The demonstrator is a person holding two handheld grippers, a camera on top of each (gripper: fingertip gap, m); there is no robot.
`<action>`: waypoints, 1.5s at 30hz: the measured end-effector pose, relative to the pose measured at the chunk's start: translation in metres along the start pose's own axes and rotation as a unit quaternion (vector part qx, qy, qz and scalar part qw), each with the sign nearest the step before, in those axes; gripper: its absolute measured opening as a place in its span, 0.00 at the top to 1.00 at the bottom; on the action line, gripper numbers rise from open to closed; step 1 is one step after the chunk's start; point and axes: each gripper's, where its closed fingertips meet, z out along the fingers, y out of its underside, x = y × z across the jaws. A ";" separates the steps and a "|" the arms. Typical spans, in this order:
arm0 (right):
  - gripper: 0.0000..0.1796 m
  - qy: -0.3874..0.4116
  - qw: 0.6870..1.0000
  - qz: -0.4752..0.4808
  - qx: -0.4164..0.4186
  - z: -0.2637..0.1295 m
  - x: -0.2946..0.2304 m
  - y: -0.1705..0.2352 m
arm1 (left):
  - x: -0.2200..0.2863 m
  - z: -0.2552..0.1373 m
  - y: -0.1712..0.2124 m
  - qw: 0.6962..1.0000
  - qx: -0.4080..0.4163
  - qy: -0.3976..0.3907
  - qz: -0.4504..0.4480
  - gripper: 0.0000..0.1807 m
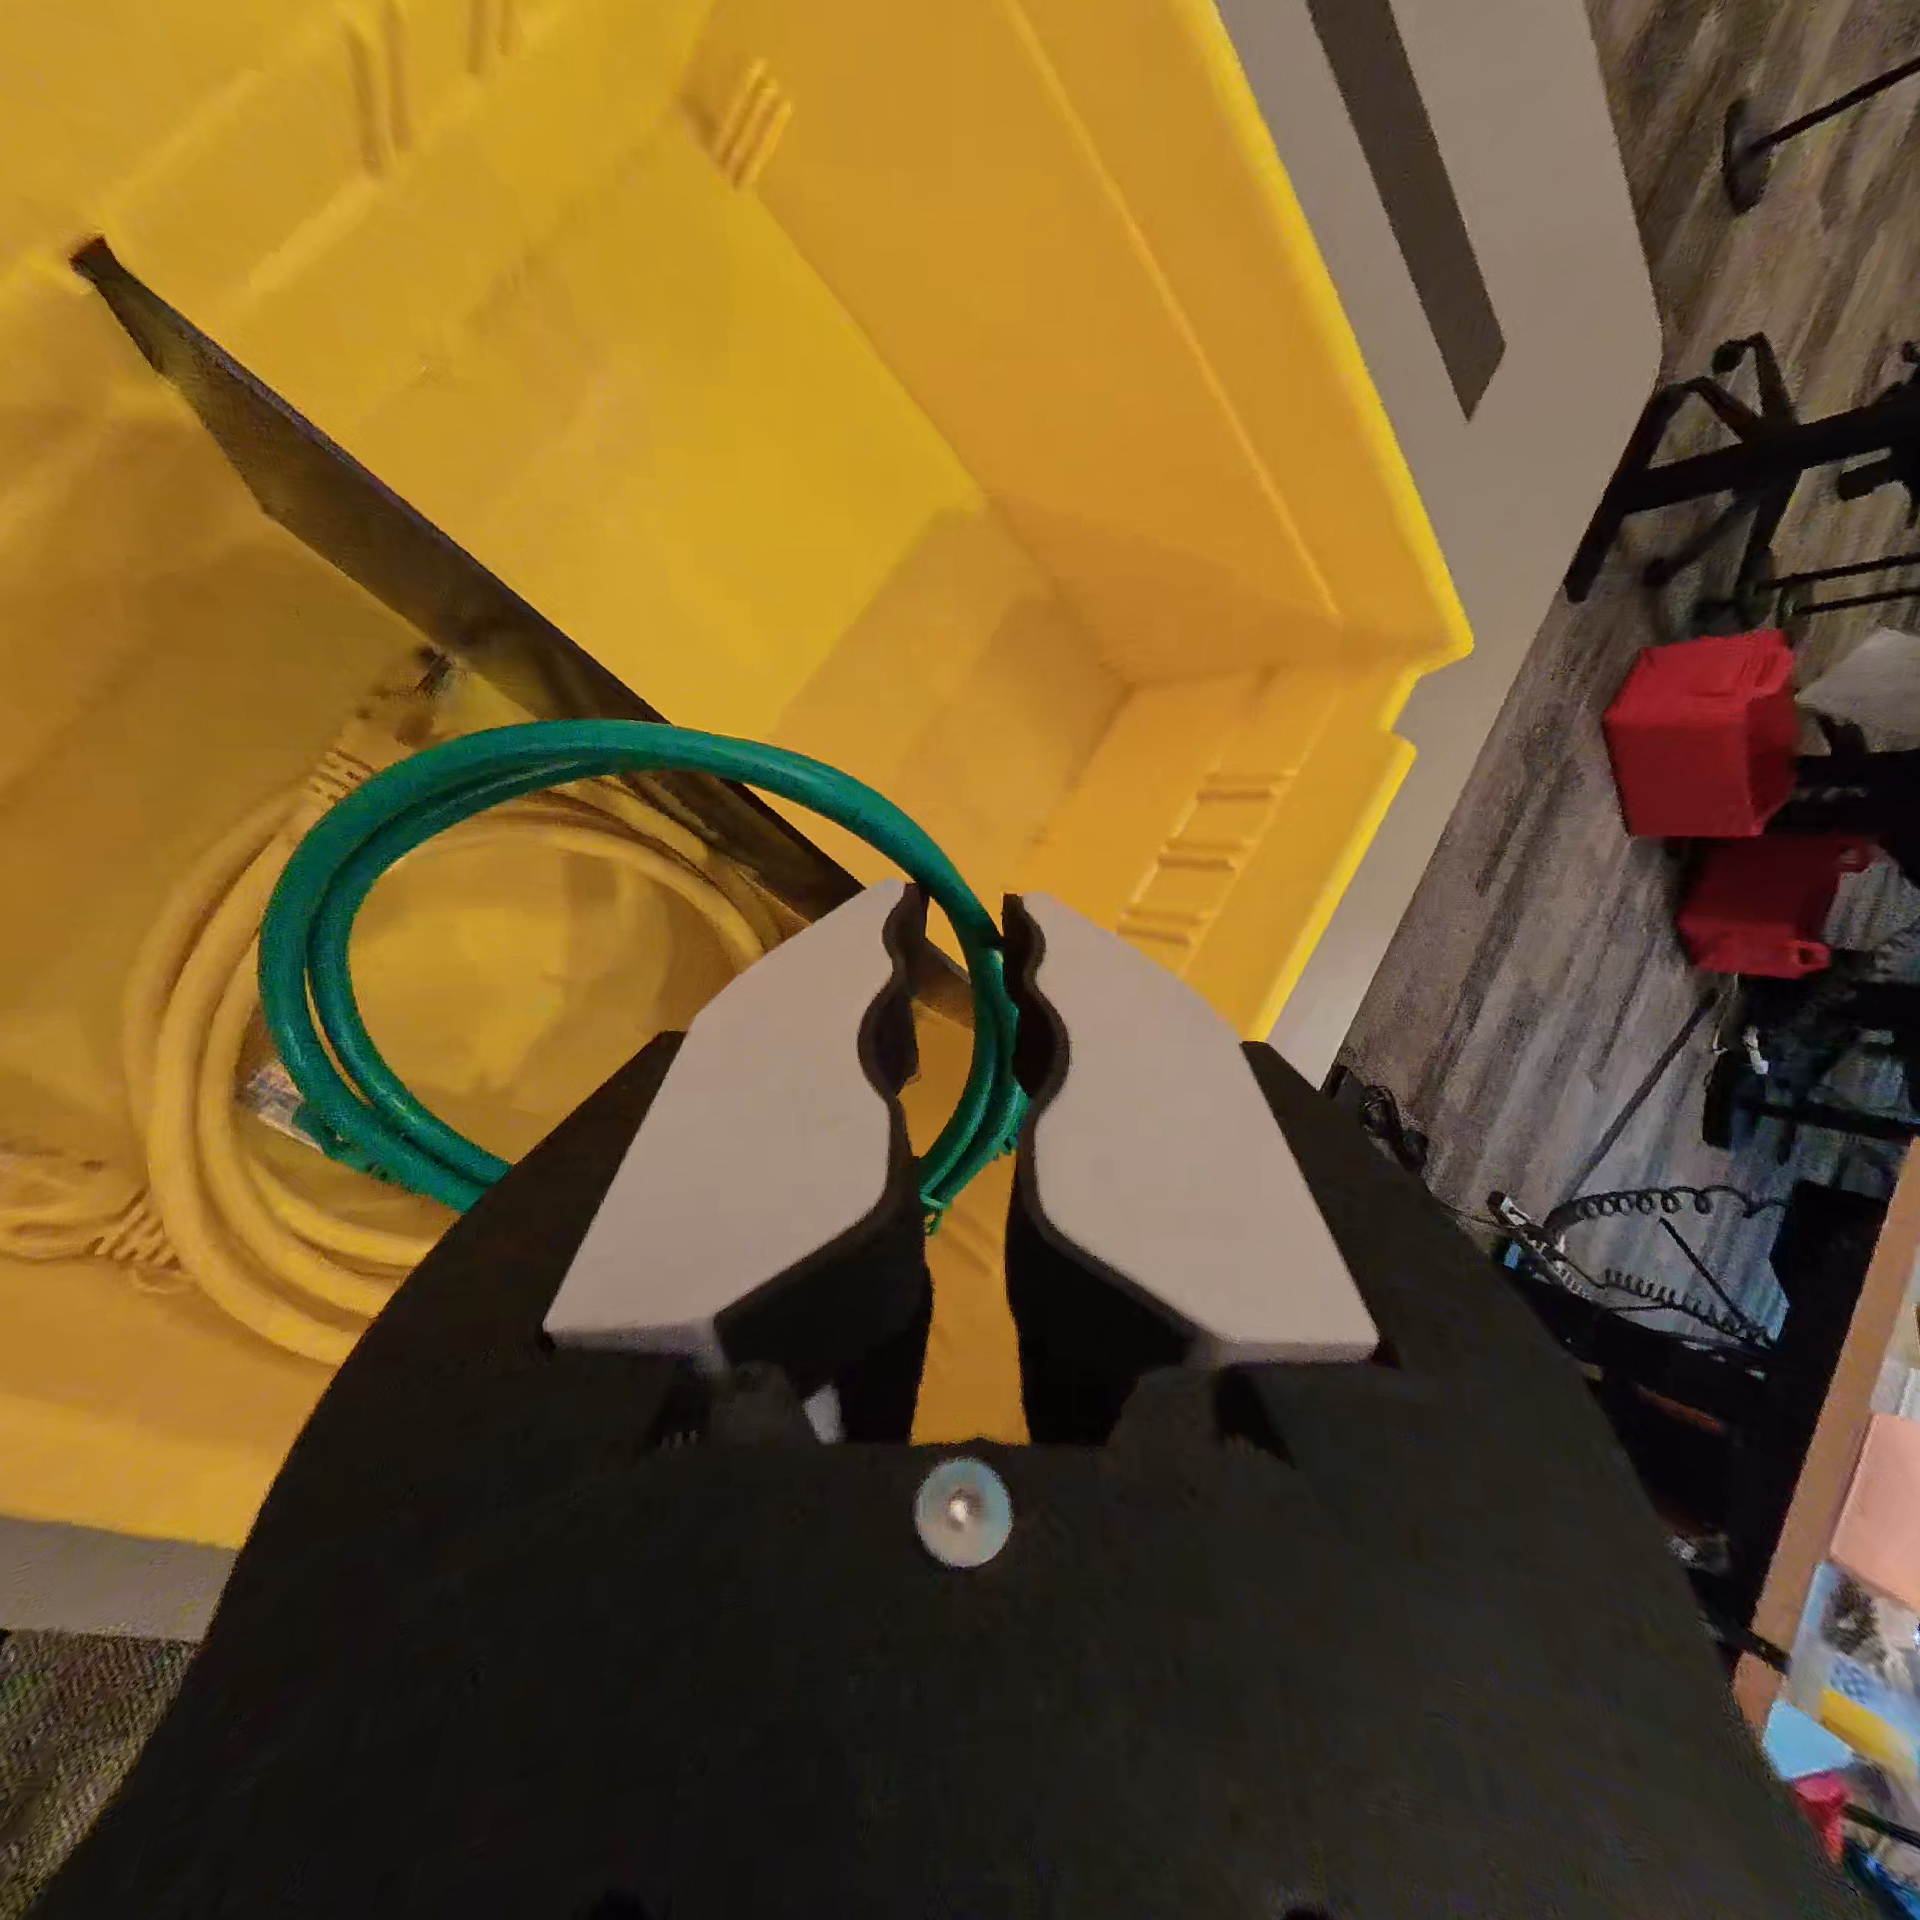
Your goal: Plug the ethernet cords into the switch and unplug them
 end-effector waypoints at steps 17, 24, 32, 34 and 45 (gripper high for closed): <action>0.97 -0.203 0.964 0.047 -0.163 -0.038 -0.023 0.032 | -0.008 -0.001 0.004 1.000 -0.001 -0.001 -0.013 0.32; 0.95 -0.124 0.961 -0.047 -0.244 0.021 -0.036 0.062 | -0.007 -0.001 0.004 1.000 0.000 -0.001 -0.012 0.32; 0.63 -0.057 0.982 -0.022 -0.178 -0.050 -0.012 0.016 | -0.011 -0.004 -0.005 1.000 0.024 -0.006 -0.015 0.32; 0.64 -0.035 0.996 -0.045 -0.073 -0.088 -0.027 -0.045 | -0.008 -0.005 -0.010 0.999 0.038 0.004 -0.019 0.32; 0.33 -0.489 0.769 -0.017 0.412 -0.229 -0.327 -0.326 | 0.007 -0.007 -0.023 0.998 0.056 -0.001 0.018 0.32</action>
